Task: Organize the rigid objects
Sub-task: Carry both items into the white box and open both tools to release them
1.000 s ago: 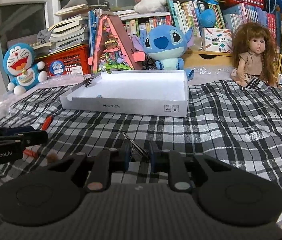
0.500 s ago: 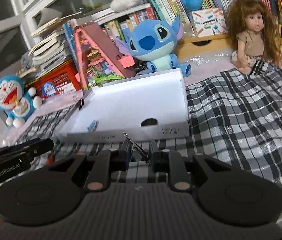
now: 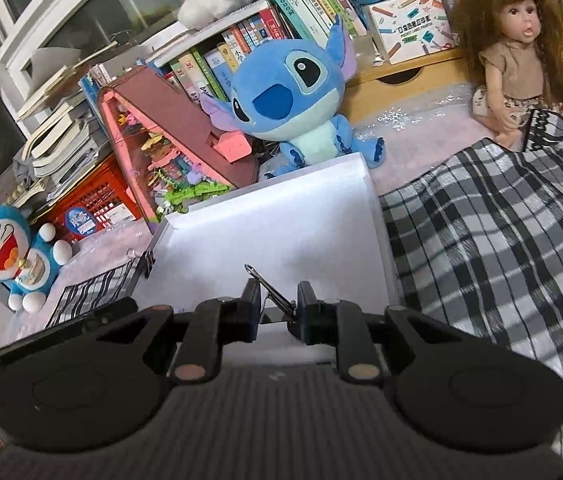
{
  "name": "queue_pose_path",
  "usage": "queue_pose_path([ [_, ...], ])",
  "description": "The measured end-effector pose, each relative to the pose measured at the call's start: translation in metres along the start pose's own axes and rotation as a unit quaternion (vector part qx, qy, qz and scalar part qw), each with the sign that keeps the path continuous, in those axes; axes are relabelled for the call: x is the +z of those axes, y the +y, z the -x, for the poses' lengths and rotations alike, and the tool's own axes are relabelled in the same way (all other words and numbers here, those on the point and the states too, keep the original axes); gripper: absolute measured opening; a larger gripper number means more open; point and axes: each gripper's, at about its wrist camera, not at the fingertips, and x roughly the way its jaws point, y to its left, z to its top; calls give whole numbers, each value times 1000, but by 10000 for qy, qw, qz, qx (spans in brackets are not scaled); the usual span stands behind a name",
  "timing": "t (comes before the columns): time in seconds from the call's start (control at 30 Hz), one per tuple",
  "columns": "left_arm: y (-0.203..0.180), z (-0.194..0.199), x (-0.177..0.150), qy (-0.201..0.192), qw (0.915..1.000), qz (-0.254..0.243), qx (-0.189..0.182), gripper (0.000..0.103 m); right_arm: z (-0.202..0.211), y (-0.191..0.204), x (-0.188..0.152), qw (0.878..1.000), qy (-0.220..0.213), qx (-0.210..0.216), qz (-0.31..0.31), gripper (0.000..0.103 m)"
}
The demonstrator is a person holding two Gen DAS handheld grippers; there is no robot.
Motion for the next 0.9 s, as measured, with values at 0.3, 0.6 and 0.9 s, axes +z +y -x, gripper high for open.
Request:
queue_pose_path([
  [0.3, -5, -54, 13, 104, 9996, -26, 262, 30, -46, -1, 15, 9997, 83, -202, -115, 23],
  [0.6, -12, -78, 6, 167, 9986, -243, 432, 30, -74, 0, 8, 9991, 120, -388, 70, 23],
  [0.9, -16, -83, -2, 225, 9978, -399, 481, 30, -83, 6, 0, 9974, 87, -552, 455, 23],
])
